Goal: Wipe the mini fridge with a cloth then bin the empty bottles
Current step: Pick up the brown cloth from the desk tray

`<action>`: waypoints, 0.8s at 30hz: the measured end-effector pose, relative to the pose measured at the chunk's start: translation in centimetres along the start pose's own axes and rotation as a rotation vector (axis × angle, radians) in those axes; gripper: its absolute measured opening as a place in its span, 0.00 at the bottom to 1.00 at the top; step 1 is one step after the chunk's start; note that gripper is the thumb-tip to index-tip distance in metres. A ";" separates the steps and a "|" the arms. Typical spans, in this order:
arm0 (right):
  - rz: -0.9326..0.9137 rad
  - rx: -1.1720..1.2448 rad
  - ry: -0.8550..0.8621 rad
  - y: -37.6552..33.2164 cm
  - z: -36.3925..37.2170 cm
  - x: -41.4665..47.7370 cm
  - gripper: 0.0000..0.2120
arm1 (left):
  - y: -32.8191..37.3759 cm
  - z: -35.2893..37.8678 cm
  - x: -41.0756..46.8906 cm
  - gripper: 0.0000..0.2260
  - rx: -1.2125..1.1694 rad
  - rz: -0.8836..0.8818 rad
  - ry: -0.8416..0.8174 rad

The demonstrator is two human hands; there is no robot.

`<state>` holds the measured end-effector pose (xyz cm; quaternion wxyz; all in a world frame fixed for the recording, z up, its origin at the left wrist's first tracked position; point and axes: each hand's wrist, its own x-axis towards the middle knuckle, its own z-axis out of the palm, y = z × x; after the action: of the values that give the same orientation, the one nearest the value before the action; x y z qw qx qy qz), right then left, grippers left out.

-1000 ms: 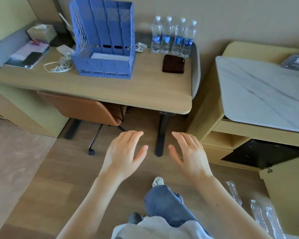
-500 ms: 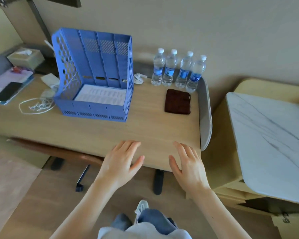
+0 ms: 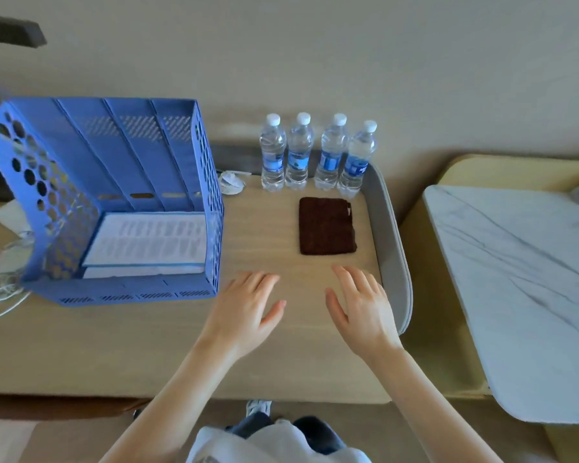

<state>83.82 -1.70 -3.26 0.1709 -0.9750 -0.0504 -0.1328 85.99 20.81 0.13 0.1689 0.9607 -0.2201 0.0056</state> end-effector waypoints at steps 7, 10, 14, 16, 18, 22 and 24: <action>0.127 -0.003 -0.039 2.6 3.1 6.8 0.20 | -3.0 1.2 7.5 0.23 -0.035 0.028 -0.045; 0.236 0.038 -0.068 4.3 4.6 10.8 0.22 | -4.1 1.2 11.3 0.25 -0.030 0.067 -0.061; 0.425 0.008 -0.286 7.4 7.5 15.0 0.30 | -5.3 1.7 15.2 0.21 -0.049 0.123 -0.047; 0.492 -0.012 -0.387 8.6 9.1 16.5 0.31 | -5.8 2.1 16.5 0.20 -0.053 0.125 -0.052; 0.526 -0.017 -0.453 9.4 10.5 17.7 0.33 | -6.2 2.6 17.3 0.20 -0.052 0.121 -0.062; 0.586 0.003 -0.500 10.3 12.3 19.1 0.33 | -6.6 4.0 18.1 0.20 -0.051 0.121 -0.107; 0.592 0.014 -0.488 10.3 13.1 19.5 0.32 | -6.8 4.6 18.2 0.20 -0.055 0.111 -0.128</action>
<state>107.18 -5.77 -13.02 0.1916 -0.9492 0.1931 0.1585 105.02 17.42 -4.87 0.1802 0.9405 -0.2835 -0.0524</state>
